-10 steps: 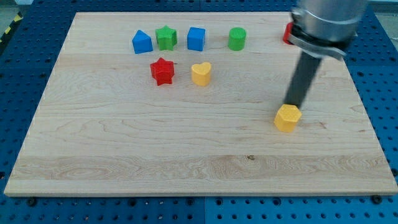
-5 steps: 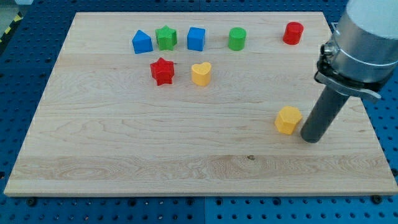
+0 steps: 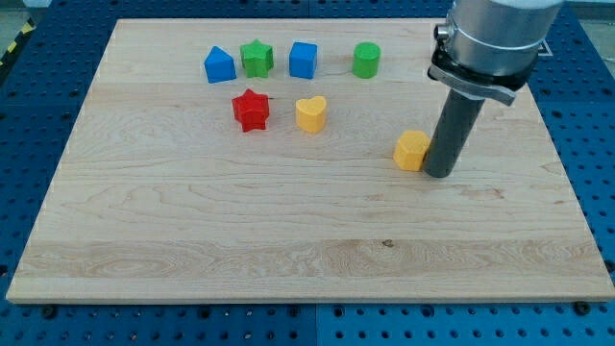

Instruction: Push the yellow hexagon to the right side of the yellow heart

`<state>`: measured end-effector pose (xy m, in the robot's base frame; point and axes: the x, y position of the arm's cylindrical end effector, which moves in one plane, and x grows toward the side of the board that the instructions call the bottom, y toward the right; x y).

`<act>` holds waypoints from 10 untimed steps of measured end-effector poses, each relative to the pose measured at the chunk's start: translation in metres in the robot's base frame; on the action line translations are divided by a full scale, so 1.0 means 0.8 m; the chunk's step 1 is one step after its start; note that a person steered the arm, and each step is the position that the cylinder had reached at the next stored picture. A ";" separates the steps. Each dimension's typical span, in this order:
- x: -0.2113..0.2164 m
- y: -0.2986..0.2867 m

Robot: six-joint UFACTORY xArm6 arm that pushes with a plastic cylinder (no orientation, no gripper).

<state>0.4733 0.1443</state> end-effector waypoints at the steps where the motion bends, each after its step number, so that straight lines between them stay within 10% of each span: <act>1: -0.020 -0.008; 10: -0.011 -0.087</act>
<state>0.4642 0.0746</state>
